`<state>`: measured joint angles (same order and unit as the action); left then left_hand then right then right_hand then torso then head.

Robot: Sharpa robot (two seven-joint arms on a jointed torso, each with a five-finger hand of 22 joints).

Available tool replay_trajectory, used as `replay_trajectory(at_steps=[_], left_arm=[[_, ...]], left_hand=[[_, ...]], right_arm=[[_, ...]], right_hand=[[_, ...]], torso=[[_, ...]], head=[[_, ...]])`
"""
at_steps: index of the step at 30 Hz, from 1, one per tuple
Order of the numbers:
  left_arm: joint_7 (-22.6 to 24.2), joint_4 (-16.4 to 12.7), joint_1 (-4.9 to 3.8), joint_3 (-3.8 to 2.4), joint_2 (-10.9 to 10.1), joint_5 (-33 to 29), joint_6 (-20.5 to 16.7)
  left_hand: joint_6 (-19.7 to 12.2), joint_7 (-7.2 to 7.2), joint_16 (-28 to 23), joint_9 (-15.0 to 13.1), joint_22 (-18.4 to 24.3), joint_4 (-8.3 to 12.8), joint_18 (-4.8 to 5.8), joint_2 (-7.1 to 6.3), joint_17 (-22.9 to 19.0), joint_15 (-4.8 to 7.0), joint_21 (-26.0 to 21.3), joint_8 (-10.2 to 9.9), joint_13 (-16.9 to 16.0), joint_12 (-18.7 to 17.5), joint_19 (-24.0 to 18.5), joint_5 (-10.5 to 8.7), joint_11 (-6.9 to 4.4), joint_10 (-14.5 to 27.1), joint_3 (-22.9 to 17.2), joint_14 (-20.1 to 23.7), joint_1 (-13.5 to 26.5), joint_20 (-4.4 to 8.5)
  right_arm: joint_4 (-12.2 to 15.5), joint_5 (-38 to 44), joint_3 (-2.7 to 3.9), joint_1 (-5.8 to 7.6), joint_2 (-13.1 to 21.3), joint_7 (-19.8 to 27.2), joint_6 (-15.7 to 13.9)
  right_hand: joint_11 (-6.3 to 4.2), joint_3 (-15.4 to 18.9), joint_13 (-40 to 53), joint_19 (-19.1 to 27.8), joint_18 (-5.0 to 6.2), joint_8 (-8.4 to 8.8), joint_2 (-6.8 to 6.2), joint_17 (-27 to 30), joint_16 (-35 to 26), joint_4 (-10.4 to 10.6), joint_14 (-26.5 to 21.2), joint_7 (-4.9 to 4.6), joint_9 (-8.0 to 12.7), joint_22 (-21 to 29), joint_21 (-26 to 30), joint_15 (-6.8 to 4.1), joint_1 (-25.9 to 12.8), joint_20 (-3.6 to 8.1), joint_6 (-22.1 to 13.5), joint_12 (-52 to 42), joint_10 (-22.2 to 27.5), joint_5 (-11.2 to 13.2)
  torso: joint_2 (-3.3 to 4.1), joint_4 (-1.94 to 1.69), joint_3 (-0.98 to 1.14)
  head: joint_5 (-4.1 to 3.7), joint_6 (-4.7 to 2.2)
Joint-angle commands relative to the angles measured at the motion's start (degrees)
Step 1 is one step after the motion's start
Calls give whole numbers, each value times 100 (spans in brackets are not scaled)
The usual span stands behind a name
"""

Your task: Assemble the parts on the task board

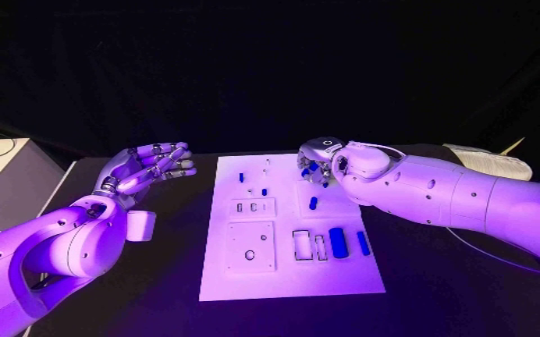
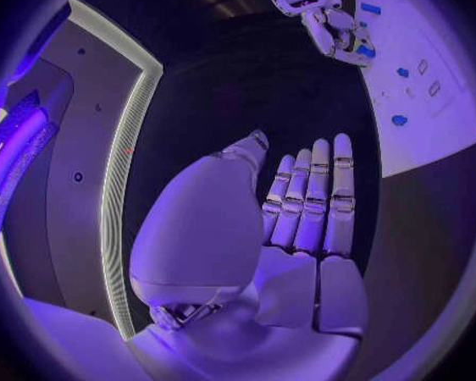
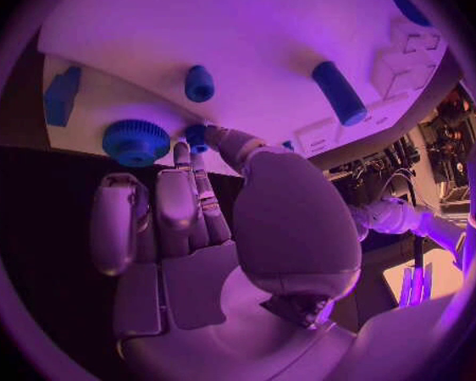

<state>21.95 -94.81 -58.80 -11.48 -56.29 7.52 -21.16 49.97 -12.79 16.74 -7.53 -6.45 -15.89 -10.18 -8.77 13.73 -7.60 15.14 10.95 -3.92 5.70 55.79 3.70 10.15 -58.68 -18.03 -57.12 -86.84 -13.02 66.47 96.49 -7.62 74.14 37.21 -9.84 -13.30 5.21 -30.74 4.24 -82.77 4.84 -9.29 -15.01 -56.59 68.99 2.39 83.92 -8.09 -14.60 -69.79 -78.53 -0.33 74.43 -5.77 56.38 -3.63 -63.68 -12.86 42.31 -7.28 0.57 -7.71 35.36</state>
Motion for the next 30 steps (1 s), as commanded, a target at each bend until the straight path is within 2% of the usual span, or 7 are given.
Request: replay_trajectory(at_steps=[1,8,11,15,18,30], left_arm=[[33,-8,-1,-5,10,17,96],[33,-4,-1,-5,8,17,98],[33,-3,-1,-5,7,17,98],[34,-3,-1,-5,6,17,99],[34,-3,-1,-5,5,17,100],[35,6,-1,-5,4,17,103]], left_hand=[[-32,-102,24,7,7,-10,-25,-60,11,-3,20,-26,6,-37,-6,-39,34,-10,-33,44,8,-24],[-32,-102,24,7,7,-10,-25,-60,11,-3,20,-26,6,-37,-6,-39,34,-10,-33,44,8,-24],[-32,-102,24,7,7,-10,-25,-60,11,-3,20,-26,6,-37,-6,-39,34,-10,-33,44,8,-24],[-32,-102,24,7,7,-10,-25,-60,11,-3,20,-26,6,-37,-6,-39,34,-10,-33,44,8,-24],[-32,-101,25,8,10,-8,-25,-59,20,-3,19,-27,5,-46,-8,-38,34,-12,-39,52,5,-26],[-32,-101,25,8,10,-8,-25,-59,20,-3,19,-27,5,-46,-8,-38,34,-12,-39,52,5,-26]], right_arm=[[7,83,-5,-10,6,-14,133],[10,68,-5,-11,16,15,78],[14,63,-5,-11,19,33,32],[22,63,-5,-11,22,49,-73],[31,67,-5,-12,26,72,-177],[168,71,11,-14,27,87,-640]], right_hand=[[-21,40,12,46,-53,-10,9,5,31,8,9,24,-10,7,5,35,27,-9,17,-28,-65,-7],[-57,-99,70,27,-63,-65,115,-21,79,39,12,16,-68,-55,-26,4,89,19,109,-66,-309,0],[-80,-305,122,5,-76,-185,215,-60,131,16,21,12,-153,-126,-65,-17,177,39,308,-84,-523,149],[-159,-504,214,-25,-93,-338,380,-123,199,-98,33,66,-288,-226,-122,-77,331,88,525,-126,-812,363],[-198,-571,272,-29,-97,-403,449,-116,204,-178,28,88,-358,-253,-135,-107,398,116,591,-148,-938,464],[-220,-597,324,-27,-98,-451,468,-107,205,-255,24,97,-421,-264,-138,-127,428,138,623,-160,-1020,473]], torso=[[2,-2,-2],[2,-15,-7],[5,-14,-8],[6,-15,-6],[7,-16,-7],[6,-20,-13]], head=[[-2,5],[-10,8],[-6,14],[-10,13],[-10,15],[-9,8]])
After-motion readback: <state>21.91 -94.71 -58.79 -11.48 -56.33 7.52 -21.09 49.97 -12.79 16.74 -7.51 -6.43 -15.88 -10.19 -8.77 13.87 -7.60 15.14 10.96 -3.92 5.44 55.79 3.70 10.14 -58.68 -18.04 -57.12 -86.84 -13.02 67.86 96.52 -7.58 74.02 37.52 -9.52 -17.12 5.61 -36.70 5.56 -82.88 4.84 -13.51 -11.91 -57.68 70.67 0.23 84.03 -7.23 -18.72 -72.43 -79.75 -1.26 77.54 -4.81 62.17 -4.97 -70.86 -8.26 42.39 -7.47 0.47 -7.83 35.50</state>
